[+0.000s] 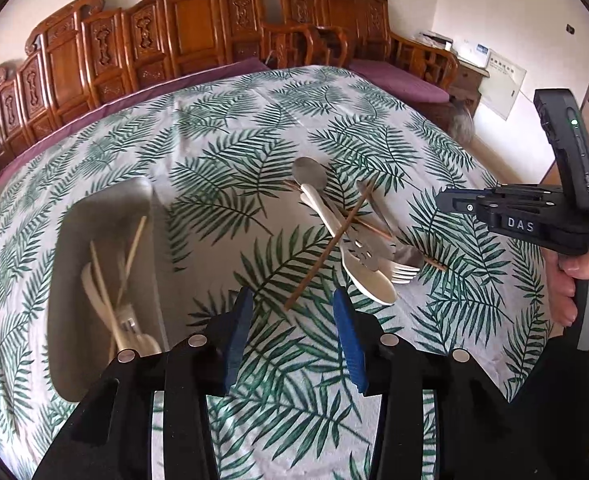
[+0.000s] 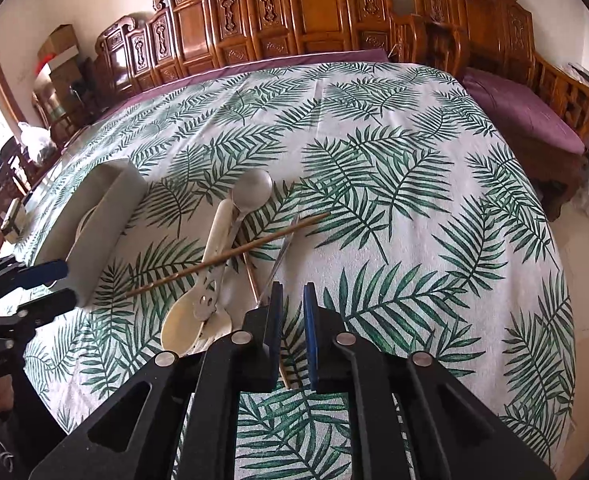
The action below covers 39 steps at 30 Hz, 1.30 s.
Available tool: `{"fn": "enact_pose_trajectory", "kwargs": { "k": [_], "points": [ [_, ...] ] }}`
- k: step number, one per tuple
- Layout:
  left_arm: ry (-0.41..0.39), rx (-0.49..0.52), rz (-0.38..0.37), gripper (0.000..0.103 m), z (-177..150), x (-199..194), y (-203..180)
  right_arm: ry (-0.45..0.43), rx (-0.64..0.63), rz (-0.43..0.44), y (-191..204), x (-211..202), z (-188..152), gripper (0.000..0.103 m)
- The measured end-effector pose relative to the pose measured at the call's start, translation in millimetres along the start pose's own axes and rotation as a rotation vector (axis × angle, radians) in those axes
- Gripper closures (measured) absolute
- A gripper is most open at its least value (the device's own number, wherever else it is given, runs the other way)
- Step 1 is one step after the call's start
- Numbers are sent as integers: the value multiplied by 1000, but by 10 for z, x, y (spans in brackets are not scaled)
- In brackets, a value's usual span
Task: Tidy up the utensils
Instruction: 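Move both tools back toward the utensil pile, then grasp a wooden chopstick from the pile with the left tool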
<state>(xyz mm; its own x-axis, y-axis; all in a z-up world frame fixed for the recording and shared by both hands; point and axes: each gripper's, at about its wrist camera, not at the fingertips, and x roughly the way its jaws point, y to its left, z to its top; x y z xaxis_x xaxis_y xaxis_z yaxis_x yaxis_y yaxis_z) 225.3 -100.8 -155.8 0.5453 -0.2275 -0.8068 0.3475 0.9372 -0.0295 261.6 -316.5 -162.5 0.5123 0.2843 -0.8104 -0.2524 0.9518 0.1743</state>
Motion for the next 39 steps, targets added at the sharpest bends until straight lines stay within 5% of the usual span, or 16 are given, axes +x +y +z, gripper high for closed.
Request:
{"fn": "enact_pose_trajectory", "kwargs": {
  "k": [18,29,39],
  "points": [
    [128,65,8,64,270,871,-205,-8,19,22,-14,-29,36,91],
    [158,70,-23,97,288,969,-291,0,32,26,-50,1,23,91],
    [91,17,-52,99,200,657,-305,24,31,33,-27,101,-48,91]
  ]
}}
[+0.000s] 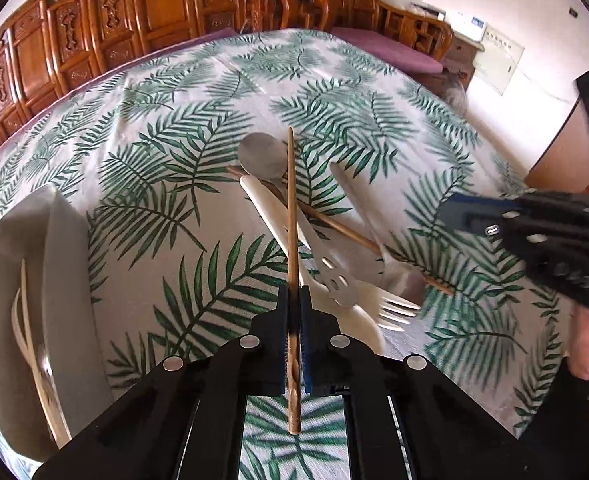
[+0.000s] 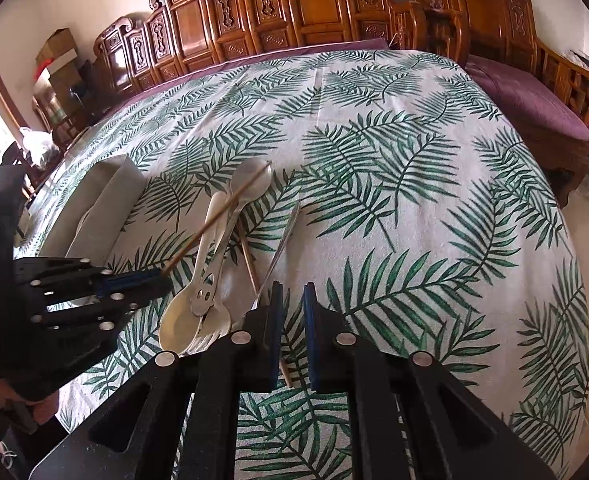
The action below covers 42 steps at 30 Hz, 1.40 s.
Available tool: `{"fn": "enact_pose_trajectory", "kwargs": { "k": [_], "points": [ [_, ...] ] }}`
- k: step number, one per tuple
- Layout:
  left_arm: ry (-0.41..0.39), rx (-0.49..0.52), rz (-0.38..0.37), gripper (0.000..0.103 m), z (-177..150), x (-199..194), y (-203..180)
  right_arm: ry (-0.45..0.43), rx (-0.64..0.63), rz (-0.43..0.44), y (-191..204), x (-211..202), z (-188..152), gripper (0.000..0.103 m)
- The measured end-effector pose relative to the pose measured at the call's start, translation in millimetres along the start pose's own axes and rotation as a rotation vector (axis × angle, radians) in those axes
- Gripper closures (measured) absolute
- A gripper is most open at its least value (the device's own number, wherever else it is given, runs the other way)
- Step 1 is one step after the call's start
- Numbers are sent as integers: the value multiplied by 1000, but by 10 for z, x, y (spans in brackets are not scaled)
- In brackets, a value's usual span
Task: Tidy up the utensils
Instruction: 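Grasp a wooden chopstick from the pile with the left tool, then grasp a metal fork with the right tool while the left tool holds the chopstick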
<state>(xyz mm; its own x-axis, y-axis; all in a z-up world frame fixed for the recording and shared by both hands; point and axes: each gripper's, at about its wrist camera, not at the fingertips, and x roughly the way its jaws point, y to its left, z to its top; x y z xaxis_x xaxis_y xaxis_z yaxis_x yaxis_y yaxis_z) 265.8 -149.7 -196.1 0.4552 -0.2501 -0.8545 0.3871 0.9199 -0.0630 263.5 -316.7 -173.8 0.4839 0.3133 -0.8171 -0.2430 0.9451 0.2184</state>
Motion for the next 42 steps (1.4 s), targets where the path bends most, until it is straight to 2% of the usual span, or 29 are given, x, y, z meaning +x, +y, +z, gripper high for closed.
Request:
{"fn": "enact_pose_trajectory", "kwargs": {
  "k": [6,9,20,35,42],
  "points": [
    [-64,-15,-8,99,-124,-299,-19,9,1,27,70,59,-36,90],
    [-90,-24,-7,99,-193,-438,-22,16,-4,33,115,93,-62,78],
    [-151,-70,-3,99,-409,-803,39,68,27,57,186,196,-137,78],
    [-161,-88,6,99,-547,-965,40,115,78,106,250,283,-209,78],
    [-168,-94,13,99,-568,-1029,67,116,117,113,192,301,-197,83]
  ]
}}
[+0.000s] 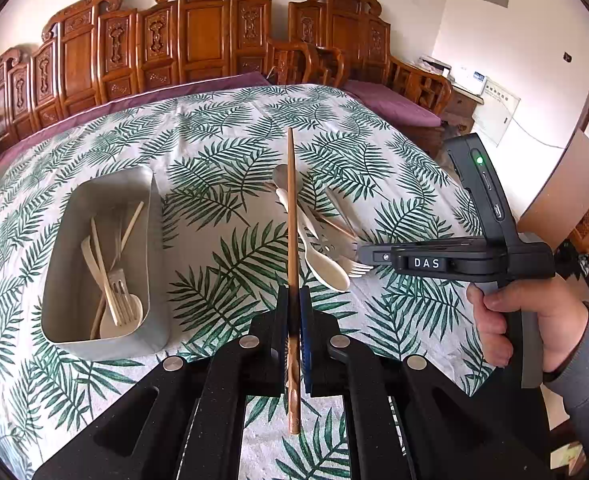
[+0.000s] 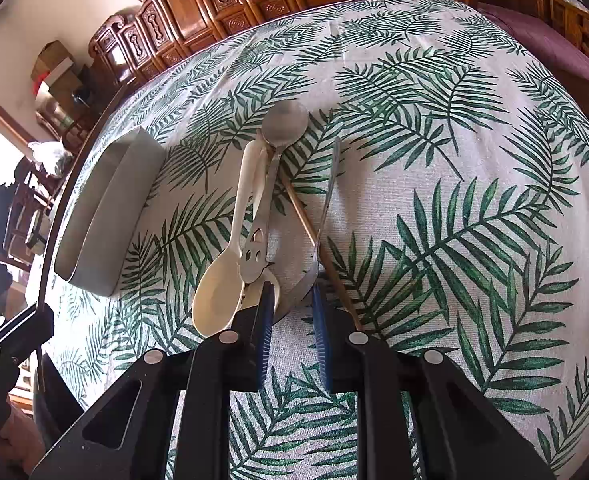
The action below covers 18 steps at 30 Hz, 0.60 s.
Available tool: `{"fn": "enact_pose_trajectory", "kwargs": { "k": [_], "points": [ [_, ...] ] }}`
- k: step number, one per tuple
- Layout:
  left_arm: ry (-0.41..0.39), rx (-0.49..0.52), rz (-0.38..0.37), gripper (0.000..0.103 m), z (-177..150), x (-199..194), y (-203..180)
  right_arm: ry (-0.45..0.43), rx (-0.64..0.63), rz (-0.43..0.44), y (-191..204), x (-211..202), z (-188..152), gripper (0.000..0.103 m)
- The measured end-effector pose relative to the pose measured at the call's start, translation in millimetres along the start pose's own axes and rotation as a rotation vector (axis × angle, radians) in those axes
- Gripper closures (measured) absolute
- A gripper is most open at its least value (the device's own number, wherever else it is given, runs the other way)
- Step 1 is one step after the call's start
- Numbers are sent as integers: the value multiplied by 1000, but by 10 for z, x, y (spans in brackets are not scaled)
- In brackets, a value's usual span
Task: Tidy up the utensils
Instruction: 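Grasp a metal fork with the right tool while the left tool holds the chopstick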
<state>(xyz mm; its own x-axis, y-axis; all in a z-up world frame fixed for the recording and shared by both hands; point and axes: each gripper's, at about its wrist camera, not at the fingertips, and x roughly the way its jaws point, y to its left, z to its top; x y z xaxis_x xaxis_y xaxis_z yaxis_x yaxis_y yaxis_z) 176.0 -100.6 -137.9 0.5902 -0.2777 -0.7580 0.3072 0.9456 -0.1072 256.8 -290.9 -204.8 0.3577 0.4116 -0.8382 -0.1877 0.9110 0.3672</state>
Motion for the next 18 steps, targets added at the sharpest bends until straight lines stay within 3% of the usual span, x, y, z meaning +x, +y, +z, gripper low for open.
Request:
{"fn": "enact_pose_trajectory", "kwargs": {
  "k": [7,18],
  "points": [
    [-1,-3,12,99,-9,-26,41,-28,22,-35,-75,-52,23,100],
    [-4,-17,55,99,-14,-83,256,-104,67,-64,-224,-264,121,101]
  ]
}}
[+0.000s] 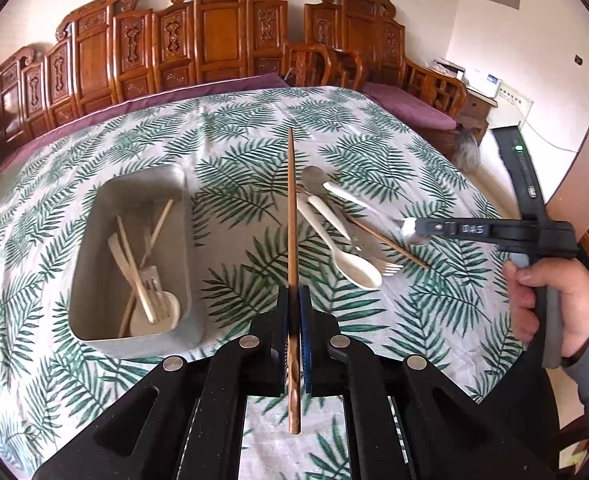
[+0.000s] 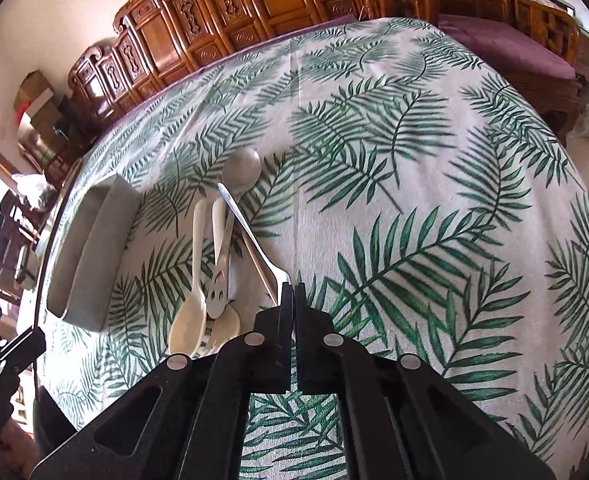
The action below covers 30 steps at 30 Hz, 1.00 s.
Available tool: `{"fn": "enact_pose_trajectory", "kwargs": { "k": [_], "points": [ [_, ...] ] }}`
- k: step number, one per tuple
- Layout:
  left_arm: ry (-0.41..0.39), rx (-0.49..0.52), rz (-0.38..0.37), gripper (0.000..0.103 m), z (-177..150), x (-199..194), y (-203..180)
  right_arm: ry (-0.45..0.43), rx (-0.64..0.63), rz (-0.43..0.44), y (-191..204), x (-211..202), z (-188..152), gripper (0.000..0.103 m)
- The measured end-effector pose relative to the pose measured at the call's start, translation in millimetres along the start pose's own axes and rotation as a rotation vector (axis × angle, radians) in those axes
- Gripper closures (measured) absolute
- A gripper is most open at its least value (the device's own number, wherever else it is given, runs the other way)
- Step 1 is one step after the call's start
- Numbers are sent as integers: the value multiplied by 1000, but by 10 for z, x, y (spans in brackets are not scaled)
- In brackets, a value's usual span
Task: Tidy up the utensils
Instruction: 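Grasp a metal fork with the right tool while the left tool holds the chopstick, then lower the chopstick into the tray with the left tool and open it while the right tool holds the fork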
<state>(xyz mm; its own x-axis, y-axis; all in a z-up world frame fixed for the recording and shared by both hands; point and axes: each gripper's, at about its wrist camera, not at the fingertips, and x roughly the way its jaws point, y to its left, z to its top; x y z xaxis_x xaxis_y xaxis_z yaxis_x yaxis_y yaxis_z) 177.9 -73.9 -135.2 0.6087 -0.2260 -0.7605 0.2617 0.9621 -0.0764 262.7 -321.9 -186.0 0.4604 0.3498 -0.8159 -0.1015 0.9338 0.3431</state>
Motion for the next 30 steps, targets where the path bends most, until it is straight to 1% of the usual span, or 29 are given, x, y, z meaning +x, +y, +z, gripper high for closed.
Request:
{"fn": "enact_pose_trajectory", "kwargs": {
  "k": [8,13,19,27,30],
  "points": [
    [3,-46,59,99,62,3,373,-39,-29,-4,133,-134,33,101],
    [4,-62,103,99,81,19,597,-58,-74,9,339,-208,37,101],
    [10,-86,134,99,93,52,841,-79,-123,22,596,-306,35,101],
    [25,-101,164,99,116,182,1055,-89,-161,25,939,-328,17,101],
    [34,-104,174,98,123,245,1115,-92,-186,19,1124,-316,25,101]
  ]
}}
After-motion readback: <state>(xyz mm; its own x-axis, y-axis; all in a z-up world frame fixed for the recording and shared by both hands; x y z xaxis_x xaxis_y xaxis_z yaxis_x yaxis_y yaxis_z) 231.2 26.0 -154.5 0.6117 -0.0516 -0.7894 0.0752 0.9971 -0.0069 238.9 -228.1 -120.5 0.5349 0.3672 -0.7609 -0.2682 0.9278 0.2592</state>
